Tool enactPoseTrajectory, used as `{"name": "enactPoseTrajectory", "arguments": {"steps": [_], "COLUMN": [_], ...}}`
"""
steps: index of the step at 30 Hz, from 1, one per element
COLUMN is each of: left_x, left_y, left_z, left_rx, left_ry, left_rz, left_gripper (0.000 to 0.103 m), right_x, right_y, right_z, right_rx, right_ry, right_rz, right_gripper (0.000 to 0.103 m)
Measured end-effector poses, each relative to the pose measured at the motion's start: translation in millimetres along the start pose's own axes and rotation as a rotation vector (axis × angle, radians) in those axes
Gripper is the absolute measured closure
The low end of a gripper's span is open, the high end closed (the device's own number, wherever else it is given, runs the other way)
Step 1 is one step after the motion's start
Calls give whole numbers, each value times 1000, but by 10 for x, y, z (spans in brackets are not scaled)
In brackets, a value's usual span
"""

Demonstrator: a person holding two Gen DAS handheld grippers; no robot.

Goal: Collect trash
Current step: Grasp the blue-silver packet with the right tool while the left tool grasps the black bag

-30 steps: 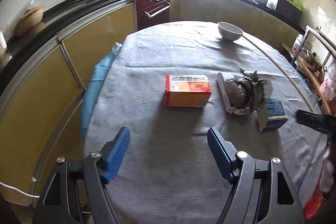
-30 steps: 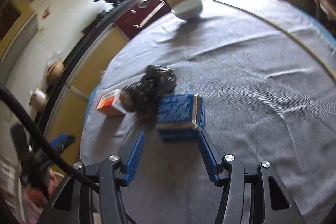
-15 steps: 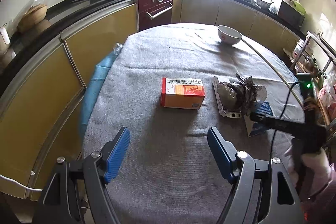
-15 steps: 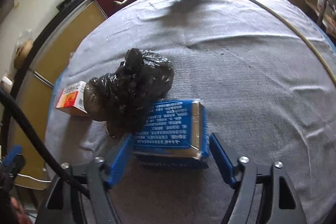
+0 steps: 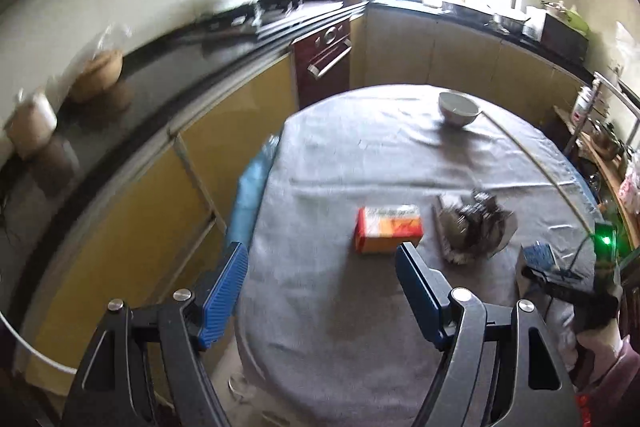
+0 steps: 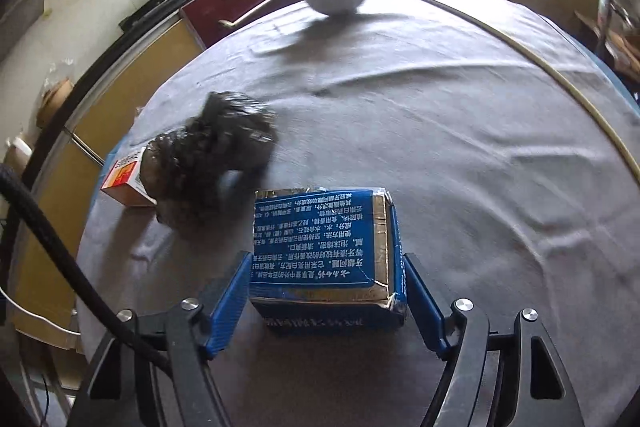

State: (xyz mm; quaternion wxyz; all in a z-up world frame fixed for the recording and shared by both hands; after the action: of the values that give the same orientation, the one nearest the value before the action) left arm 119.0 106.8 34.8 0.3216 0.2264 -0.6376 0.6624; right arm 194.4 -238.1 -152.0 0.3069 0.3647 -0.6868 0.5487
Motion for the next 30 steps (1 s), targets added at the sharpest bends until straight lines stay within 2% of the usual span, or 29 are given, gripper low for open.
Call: {"name": "enactPoseTrajectory", "arguments": {"steps": [6, 10, 15, 19, 22, 26, 30], "left_x": [-242, -829, -1478, -1603, -1669, -1936, -2132], "left_y": [-241, -259, -195, -292, -411, -344, -215], "left_z": [531, 947, 1211, 1316, 1428, 1496, 1557], "left_rx": [-109, -217, -304, -296, -336, -332, -354], "left_ry": [118, 151, 89, 133, 164, 219, 215], "left_rz": [-13, -117, -224, -221, -193, -290, -349], "left_gripper": [23, 22, 22, 22, 20, 19, 19], "right_x": [328, 510, 639, 651, 625, 607, 606], "right_y": [202, 358, 529, 657, 711, 752, 819], "right_z": [491, 681, 821, 964, 1049, 1100, 1104], "right_rx": [-96, -154, -189, -218, -250, -282, -293], "right_ry": [-48, -90, -106, -110, -124, -144, -153], "right_rz": [17, 38, 48, 36, 27, 25, 19], "right_gripper": [27, 27, 27, 27, 27, 27, 27]}}
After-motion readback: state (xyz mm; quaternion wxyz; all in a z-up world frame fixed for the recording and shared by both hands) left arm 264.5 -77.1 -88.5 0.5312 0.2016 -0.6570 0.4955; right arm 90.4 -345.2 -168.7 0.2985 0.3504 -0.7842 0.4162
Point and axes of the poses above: each gripper's, at about its wrist camera, not at the fingertips, and x roughly against the way its jaws point, z to its right, y to its underside, the point moved 2 cm from there along -x, roughly the way its jaws point, and after that the axes turned 11 degrees about y, right-handed, at the moved point
